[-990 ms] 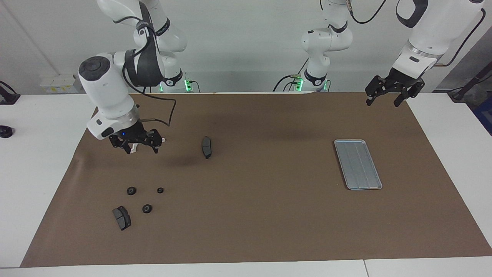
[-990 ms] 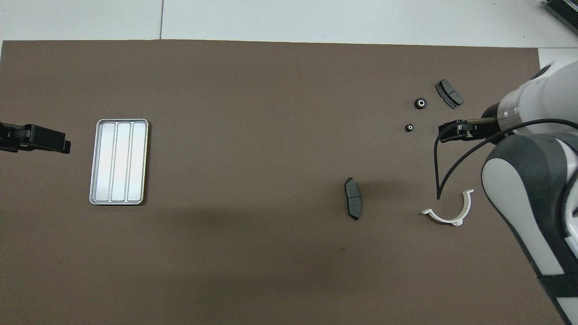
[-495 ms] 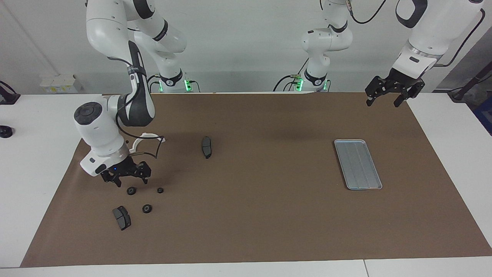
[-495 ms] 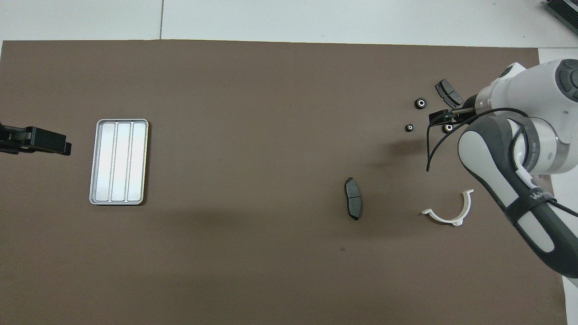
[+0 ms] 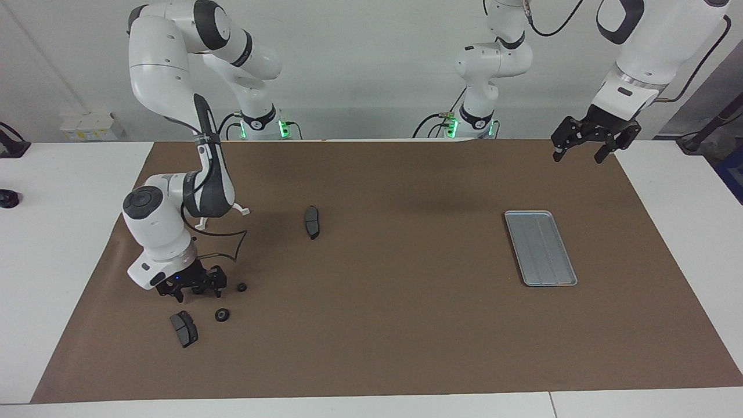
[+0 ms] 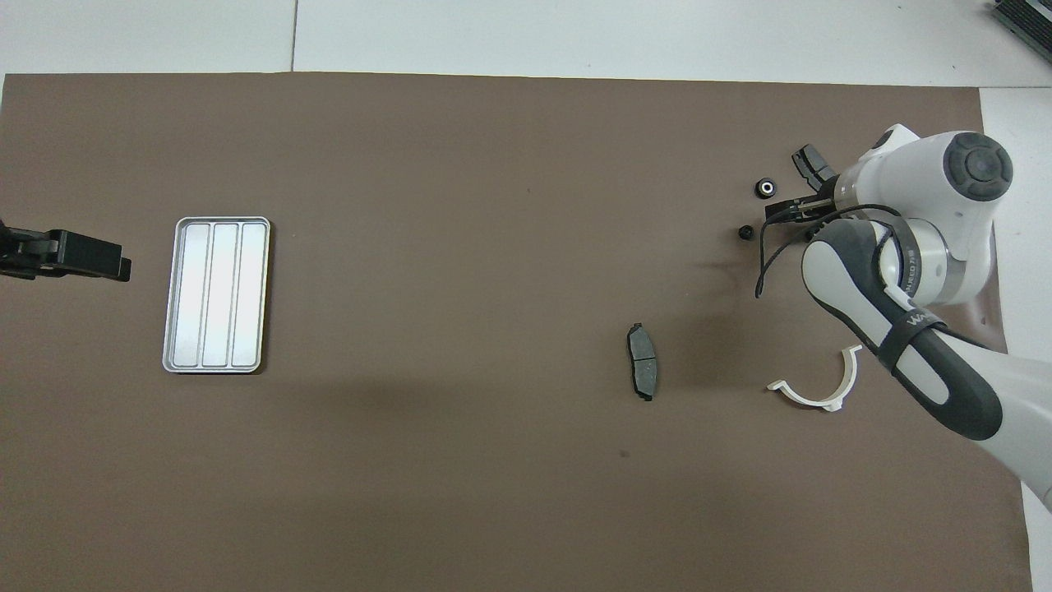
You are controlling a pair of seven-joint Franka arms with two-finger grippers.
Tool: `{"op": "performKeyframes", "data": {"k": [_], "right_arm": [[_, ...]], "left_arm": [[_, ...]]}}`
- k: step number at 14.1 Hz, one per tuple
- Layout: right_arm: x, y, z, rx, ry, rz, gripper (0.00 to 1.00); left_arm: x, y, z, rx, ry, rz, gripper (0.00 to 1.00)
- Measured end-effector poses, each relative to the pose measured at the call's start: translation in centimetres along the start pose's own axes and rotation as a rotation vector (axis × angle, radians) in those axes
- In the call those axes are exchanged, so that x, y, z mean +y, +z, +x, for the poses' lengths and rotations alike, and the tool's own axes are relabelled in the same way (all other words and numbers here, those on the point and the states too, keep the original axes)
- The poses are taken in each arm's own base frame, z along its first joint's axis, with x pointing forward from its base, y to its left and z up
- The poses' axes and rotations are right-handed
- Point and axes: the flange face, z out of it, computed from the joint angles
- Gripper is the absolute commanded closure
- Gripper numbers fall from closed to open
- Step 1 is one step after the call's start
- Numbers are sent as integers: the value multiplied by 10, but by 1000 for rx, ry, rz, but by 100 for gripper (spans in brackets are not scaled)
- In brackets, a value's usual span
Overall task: Pick bearing gear from pile to tray
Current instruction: 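Grasp a small black gear with the right gripper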
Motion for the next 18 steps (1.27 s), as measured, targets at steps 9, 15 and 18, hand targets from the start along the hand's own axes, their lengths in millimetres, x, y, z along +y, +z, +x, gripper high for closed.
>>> {"op": "performKeyframes", "data": {"k": [9, 15, 18], "right_arm": [[-1, 3, -8, -89, 33, 2, 39], [-4, -1, -6, -93, 31, 3, 88], [-4, -1, -7, -93, 32, 3, 100]], "left_arm": [[1, 0, -3, 2, 1, 1, 0], [2, 1, -3, 2, 2, 1, 0], [2, 1, -3, 3, 3, 1, 0]]}}
